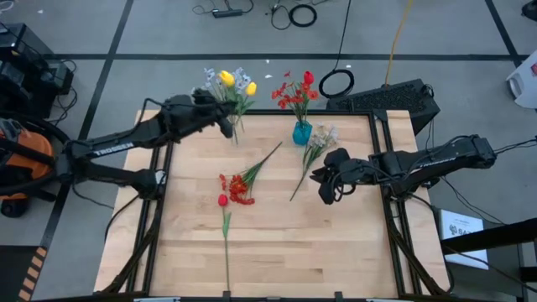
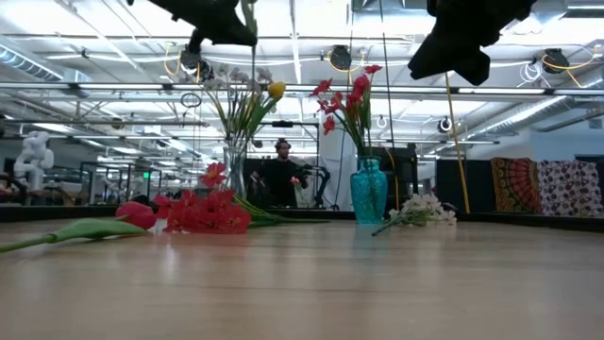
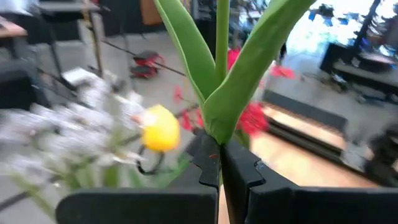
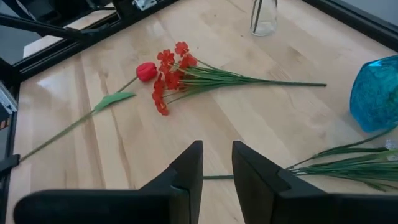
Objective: Sort flowers into vase by color
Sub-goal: Put the yellow flower into the transparent vase
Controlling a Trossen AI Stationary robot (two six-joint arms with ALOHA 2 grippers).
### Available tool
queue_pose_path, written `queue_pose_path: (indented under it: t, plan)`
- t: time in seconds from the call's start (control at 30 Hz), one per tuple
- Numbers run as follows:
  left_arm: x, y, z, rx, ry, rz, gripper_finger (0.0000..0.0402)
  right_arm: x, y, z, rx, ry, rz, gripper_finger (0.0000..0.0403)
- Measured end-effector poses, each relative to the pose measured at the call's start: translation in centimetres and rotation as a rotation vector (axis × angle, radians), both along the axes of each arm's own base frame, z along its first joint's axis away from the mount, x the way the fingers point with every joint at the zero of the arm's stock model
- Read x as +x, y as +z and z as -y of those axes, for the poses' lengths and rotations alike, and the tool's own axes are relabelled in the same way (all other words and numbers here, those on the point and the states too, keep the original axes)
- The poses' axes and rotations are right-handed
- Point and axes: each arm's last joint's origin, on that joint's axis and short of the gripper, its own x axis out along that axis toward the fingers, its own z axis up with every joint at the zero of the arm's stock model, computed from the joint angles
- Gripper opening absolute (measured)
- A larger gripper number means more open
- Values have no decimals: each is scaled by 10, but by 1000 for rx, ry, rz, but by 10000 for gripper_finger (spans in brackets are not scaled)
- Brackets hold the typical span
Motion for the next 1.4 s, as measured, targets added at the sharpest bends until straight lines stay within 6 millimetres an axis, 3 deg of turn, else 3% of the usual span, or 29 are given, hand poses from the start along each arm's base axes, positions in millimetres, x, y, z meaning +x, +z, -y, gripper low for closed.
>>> queue_pose_path:
  t: [0.23, 0.6, 0.77, 0.97, 1.07, 1.4]
  plan:
    - [-16, 3, -20, 41, 62, -8, 4, 0, 0, 0, 0, -4, 8, 77]
    - [-28, 0, -39, 27, 92, -17, 4, 0, 2, 4, -12, -160, 51, 77]
    - [-28, -26, -43, -53, 110, -1, 4, 0, 2, 5, -18, -222, 70, 77]
    - [-29, -56, -43, -31, 122, 22, 4, 0, 3, 6, -21, -241, 82, 77]
    - [-29, -64, -43, 3, 121, 26, 7, 0, 3, 6, -23, -240, 81, 77]
    - [-20, -84, -47, -111, 128, -21, 27, 1, 4, 14, -43, -291, 91, 77]
